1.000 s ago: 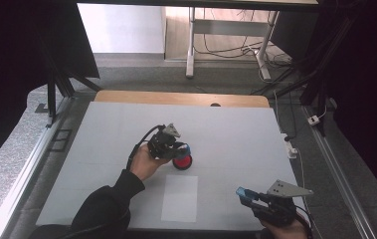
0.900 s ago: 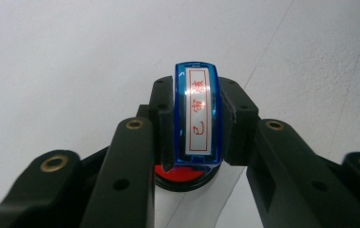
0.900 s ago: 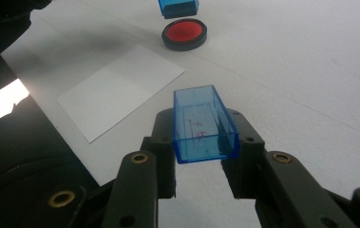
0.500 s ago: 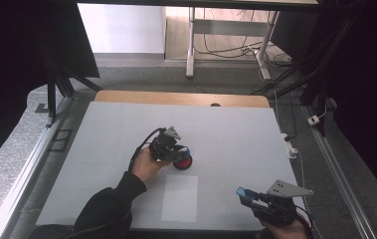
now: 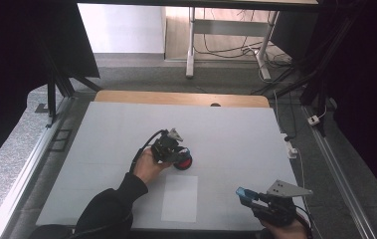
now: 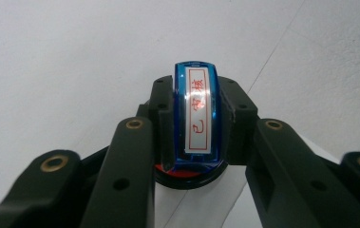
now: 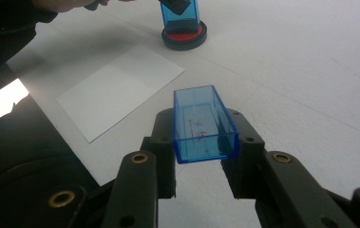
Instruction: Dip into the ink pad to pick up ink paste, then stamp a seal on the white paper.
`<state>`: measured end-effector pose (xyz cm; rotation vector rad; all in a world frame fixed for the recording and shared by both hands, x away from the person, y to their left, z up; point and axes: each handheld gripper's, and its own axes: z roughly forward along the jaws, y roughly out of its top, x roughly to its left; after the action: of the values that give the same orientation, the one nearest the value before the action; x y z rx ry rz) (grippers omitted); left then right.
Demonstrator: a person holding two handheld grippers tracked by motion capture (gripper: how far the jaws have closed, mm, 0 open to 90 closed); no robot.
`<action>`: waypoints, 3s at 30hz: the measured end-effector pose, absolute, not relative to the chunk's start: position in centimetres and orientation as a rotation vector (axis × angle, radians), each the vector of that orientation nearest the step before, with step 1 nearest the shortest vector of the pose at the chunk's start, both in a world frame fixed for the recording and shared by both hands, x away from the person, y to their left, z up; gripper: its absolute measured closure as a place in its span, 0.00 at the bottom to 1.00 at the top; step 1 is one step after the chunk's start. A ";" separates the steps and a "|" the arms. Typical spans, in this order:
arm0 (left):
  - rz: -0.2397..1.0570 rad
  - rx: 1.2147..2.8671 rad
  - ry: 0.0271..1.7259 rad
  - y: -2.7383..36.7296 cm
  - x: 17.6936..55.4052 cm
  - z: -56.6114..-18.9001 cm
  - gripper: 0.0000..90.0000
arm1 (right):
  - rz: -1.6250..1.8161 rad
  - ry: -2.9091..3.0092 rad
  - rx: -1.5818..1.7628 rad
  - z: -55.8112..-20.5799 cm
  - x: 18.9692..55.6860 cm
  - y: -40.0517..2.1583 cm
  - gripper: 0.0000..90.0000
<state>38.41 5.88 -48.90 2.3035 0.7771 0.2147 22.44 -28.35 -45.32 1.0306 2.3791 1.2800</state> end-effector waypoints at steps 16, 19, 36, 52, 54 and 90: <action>0.149 2.299 0.807 6.1 39.1 -48.9 0.79 | 1.276 2.377 1.032 -45.3 22.4 -28.3 0.76; 0.121 2.289 0.814 6.3 39.3 -48.9 0.79 | 1.277 2.377 1.033 -45.3 22.4 -28.3 0.76; 0.146 2.284 0.781 6.5 39.1 -48.9 0.78 | 1.293 2.376 1.032 -45.3 22.4 -28.4 0.76; 0.163 2.251 0.758 7.3 38.4 -47.6 0.78 | 1.288 2.379 1.031 -45.3 22.4 -28.4 0.76; 0.168 2.253 0.754 7.6 38.2 -47.4 0.78 | 1.287 2.382 1.029 -45.3 22.4 -28.4 0.76; 0.137 2.186 0.601 9.6 33.9 -44.0 0.78 | 1.291 2.382 1.030 -45.3 22.4 -28.4 0.76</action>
<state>33.88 9.63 -43.96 2.1857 0.6011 0.1369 22.43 -28.44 -45.31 1.0300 2.3816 1.2911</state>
